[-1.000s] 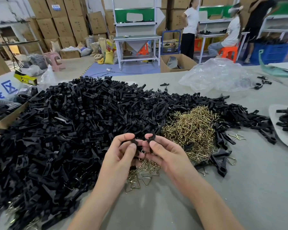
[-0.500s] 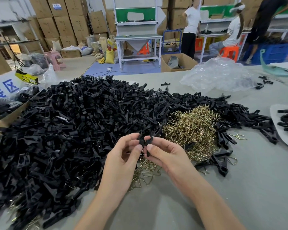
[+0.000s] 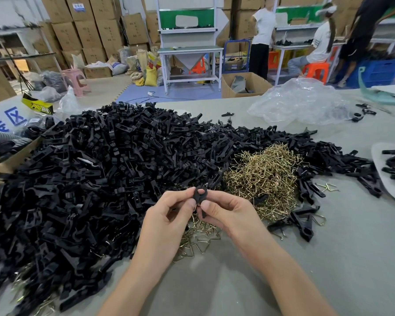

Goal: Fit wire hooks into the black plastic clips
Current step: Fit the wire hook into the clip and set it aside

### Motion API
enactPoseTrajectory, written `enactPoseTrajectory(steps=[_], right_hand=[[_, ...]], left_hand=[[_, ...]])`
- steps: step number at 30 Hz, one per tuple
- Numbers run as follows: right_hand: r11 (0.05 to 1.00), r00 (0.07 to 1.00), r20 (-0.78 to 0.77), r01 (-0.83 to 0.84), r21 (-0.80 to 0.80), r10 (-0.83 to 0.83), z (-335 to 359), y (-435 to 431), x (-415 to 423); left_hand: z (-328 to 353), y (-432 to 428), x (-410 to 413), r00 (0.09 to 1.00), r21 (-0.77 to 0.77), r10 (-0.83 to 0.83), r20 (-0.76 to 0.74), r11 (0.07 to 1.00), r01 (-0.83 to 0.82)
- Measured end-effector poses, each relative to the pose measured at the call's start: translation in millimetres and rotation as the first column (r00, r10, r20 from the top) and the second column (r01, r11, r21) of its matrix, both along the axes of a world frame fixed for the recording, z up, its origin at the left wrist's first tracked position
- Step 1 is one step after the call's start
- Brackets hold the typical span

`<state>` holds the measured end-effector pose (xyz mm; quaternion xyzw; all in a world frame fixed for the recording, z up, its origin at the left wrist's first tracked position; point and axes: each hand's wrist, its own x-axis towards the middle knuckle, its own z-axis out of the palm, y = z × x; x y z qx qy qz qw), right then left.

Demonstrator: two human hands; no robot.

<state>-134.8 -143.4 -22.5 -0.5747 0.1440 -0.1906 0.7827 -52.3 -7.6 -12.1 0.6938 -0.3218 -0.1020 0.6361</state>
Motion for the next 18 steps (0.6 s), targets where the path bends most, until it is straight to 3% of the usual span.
enactPoseTrajectory(steps=[7,14,16,18], right_hand=[[0.998,0.999,0.051,0.001,0.065,-0.004,1.6,0.2,-1.0],[0.999,0.992,0.127,-0.022,-0.035,0.026,4.0,1.5,-3.4],[0.998,0.989,0.137,0.063,0.016,-0.064,6.3,-3.4,-3.4],[0.980,0.977,0.129,0.157,0.118,-0.172,7.8,-10.2,-3.2]], left_hand=[[-2.7,2.9,1.4,0.999,0.033,-0.028,-0.019,0.999,0.029],[1.6,3.7,2.1,0.999,0.048,-0.005,0.036,0.999,0.003],[-4.2,3.5,5.8,0.988,0.121,0.084,0.130,0.988,-0.100],[-13.2,4.8,9.7,0.911,0.290,0.087,0.402,0.932,-0.217]])
